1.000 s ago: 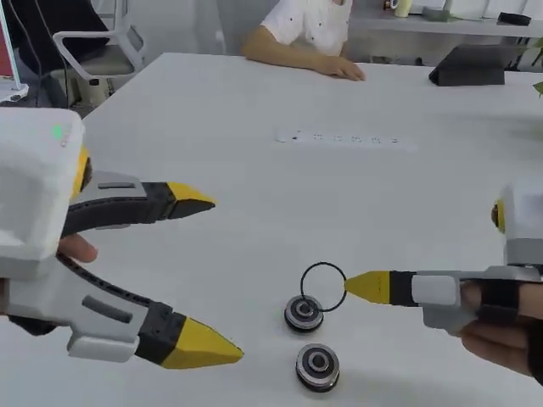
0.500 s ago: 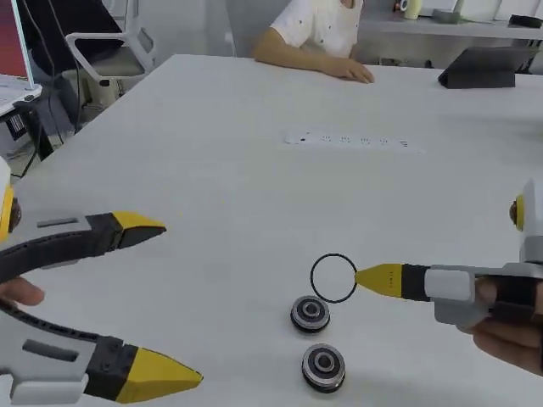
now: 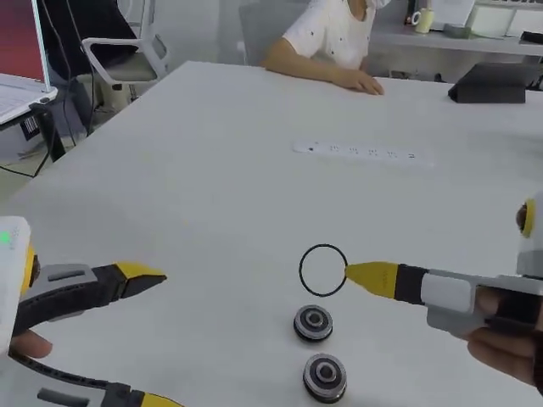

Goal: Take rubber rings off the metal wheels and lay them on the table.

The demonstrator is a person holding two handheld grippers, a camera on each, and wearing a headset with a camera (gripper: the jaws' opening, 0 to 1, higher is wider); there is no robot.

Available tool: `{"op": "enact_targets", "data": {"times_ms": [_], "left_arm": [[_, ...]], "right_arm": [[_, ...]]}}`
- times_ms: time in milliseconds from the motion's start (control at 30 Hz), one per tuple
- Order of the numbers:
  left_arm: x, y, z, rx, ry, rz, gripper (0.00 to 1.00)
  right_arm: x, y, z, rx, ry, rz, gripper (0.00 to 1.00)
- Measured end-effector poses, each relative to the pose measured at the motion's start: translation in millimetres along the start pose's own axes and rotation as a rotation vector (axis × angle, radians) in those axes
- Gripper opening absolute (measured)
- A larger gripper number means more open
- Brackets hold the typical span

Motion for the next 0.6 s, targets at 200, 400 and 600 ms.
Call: {"op": "enact_targets", "data": {"times_ms": [200, 400, 600], "left_arm": [[1.2, 0.6, -0.7, -0.007, 0.000, -0.001, 0.85], [1.0, 1.7, 0.6, -0.015, -0.007, -0.002, 0.86], [1.2, 3.5, 0.7, -0.019, -0.006, 0.004, 0.85]], "right_arm": [[6.0, 1.9, 5.4, -0.059, -0.003, -0.006, 0.00], [17.7, 9.5, 11.5, -0.120, -0.008, 0.006, 0.00], [31.4, 18.8, 19.1, -0.218, -0.013, 0.012, 0.00]]}}
Point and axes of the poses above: the centre of the closed fingertips' face, and the gripper's own axes: x roughly forward along the fingers, z roughly to its left, y roughly out of its underside, the point moved 3 cm from there along -x, roughly backward along the fingers, and after that the axes turned 9 degrees about y, right-handed, at the moved point
